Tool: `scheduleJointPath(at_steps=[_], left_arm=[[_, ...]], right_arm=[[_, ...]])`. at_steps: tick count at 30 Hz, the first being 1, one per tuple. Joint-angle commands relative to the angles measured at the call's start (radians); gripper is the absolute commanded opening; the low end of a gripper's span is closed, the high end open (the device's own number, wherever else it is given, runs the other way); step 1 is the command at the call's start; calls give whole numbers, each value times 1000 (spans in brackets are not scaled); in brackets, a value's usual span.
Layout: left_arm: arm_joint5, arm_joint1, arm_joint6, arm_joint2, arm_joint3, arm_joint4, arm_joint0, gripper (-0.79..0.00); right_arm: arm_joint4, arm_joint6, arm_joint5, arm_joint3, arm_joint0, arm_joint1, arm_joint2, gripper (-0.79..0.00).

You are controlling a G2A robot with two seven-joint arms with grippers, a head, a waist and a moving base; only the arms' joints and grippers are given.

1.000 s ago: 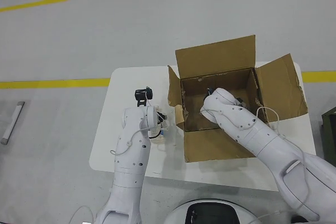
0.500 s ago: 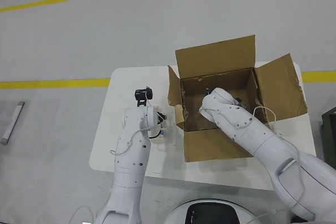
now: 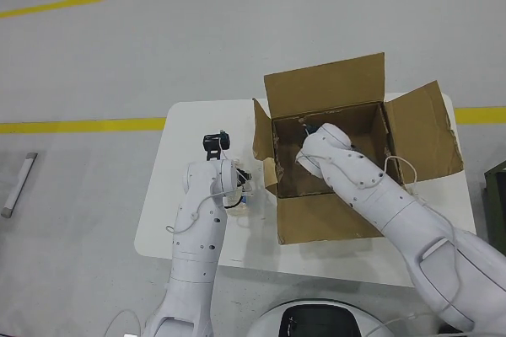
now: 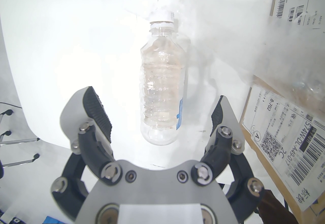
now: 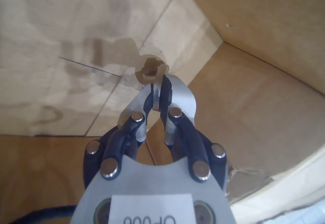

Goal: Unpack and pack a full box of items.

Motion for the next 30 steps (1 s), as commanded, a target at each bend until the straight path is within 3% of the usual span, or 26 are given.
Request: scheduleJointPath(at_steps=[1,12,17,20,22,28,29,30], left_arm=[[0,0,0,0,0,0,0,0],[0,0,0,0,0,0,0,0],[0,0,0,0,0,0,0,0],[0,0,0,0,0,0,0,0],[0,0,0,0,0,0,0,0],[0,0,0,0,0,0,0,0],[0,0,0,0,0,0,0,0],[0,0,0,0,0,0,0,0]], right_arm=[[12,2,-13,-38,-13,9,30,-785],[324,-109,-149,-241,-141,69,305,-785],[443,-126,-199,-238,-181,89,392,-785],[434,-108,-205,-211,-165,91,386,-686],[400,-87,-177,-190,-148,91,373,-533],[292,-60,-100,-196,-113,86,316,-376],[277,-54,-90,-206,-111,84,306,-320],[268,-51,-86,-217,-111,82,296,-185]])
